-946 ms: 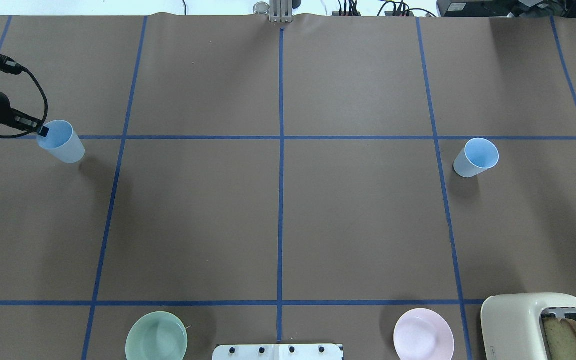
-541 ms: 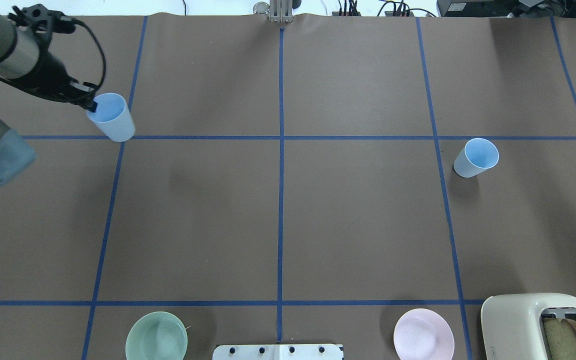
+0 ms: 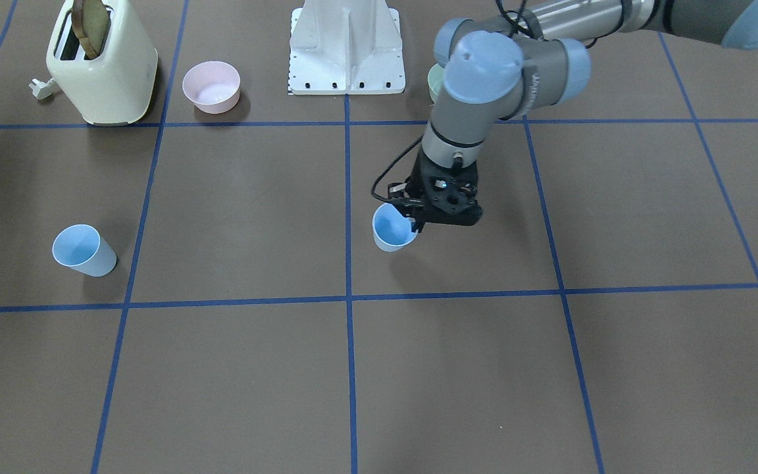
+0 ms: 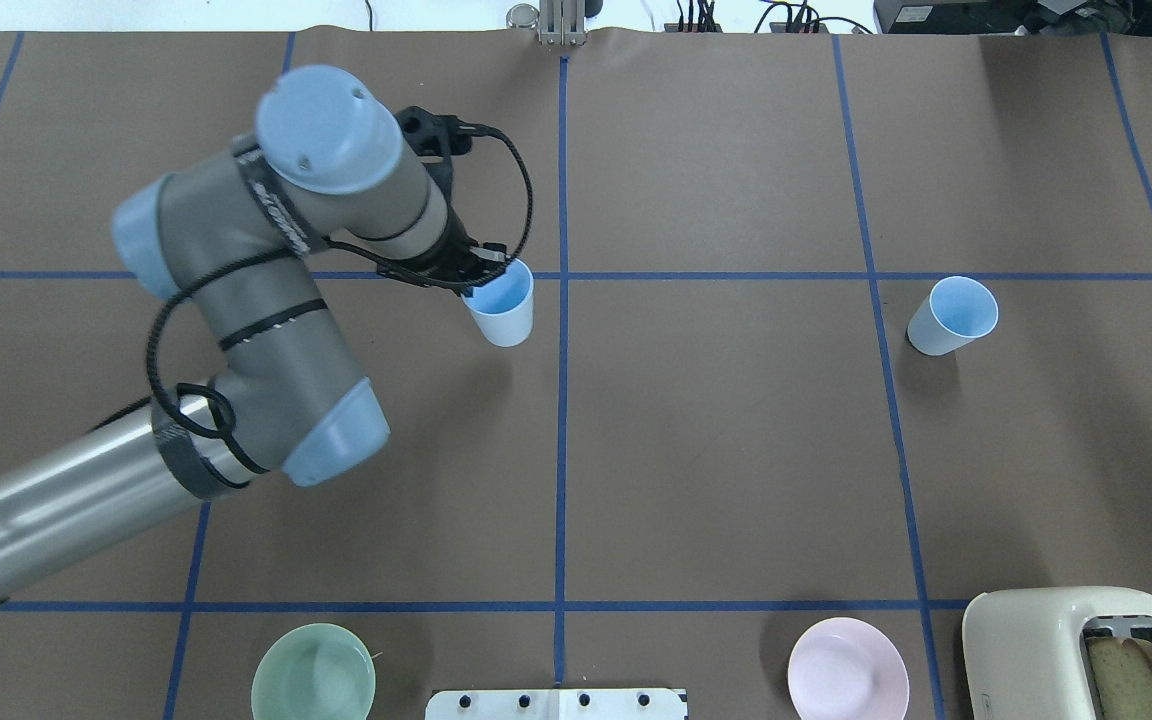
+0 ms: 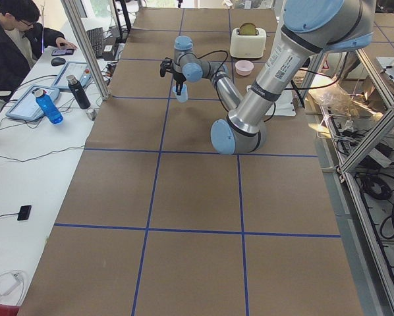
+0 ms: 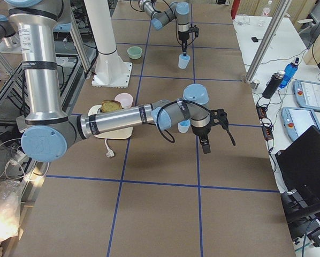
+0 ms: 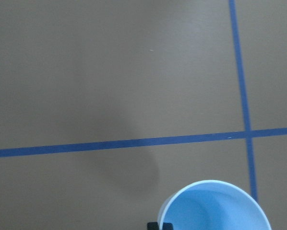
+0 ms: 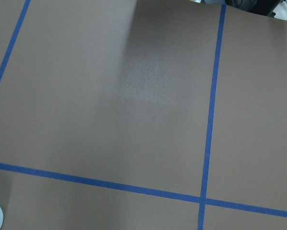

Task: Stack blue cups with both arms
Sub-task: 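Carry the cup with the left gripper to the table center and set it down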

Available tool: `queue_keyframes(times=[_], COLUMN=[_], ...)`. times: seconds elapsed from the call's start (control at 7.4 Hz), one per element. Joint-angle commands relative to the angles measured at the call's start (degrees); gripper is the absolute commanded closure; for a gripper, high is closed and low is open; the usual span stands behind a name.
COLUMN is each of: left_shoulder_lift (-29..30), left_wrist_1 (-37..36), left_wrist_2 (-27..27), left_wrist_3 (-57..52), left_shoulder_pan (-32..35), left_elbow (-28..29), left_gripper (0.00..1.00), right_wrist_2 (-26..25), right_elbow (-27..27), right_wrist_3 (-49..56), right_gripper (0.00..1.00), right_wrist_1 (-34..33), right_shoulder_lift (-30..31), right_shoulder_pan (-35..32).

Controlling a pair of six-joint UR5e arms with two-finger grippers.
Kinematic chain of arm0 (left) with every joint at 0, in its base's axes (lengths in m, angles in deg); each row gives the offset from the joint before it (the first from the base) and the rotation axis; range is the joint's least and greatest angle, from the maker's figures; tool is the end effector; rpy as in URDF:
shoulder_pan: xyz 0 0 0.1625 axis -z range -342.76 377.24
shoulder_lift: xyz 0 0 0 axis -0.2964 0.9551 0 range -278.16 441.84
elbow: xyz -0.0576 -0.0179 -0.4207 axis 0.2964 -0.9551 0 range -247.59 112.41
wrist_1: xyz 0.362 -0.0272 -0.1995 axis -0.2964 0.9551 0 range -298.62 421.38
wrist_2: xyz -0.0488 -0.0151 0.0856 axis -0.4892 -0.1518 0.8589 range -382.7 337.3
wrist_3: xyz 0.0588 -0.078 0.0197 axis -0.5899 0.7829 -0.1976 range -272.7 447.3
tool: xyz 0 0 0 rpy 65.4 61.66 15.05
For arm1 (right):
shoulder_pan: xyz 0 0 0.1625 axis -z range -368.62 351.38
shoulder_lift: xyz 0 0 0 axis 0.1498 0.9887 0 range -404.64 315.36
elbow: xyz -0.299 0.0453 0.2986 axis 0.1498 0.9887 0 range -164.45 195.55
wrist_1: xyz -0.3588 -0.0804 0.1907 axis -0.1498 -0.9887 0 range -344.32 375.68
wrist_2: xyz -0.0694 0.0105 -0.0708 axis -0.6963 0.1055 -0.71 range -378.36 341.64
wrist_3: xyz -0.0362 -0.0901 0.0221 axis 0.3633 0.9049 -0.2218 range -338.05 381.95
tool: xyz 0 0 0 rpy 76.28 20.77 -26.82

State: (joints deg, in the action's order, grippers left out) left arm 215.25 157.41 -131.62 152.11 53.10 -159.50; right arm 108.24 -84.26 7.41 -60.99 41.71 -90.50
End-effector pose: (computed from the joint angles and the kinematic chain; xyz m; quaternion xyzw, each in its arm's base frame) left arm 0.5112 -0.4941 0.1734 0.0894 0.4434 -0.0117 0.8918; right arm -0.0022 -0.5386 0.5217 0.1557 -0.3427 -0.0209 0.9262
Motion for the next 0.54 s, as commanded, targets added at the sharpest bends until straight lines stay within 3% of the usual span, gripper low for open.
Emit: queue_keyframes(times=[0.0, 0.41], left_shoulder_lift=[2.02, 1.84], left_wrist_1=[-0.05, 0.04], left_wrist_2=[3.72, 5.37], left_wrist_3=[1.73, 1.47], left_shoulder_pan=[-3.96, -5.89], left_elbow=[1.38, 1.82], left_gripper=[1.00, 1.00], right_wrist_2=[0.13, 0.14], right_elbow=[-0.30, -0.30], right_wrist_3=[-1.11, -1.20], right_gripper=[0.00, 0.00], right_wrist_1=[0.03, 0.03], right_shoulder_lift=[0.05, -0.04], right_shoulder_pan=[0.06, 0.06])
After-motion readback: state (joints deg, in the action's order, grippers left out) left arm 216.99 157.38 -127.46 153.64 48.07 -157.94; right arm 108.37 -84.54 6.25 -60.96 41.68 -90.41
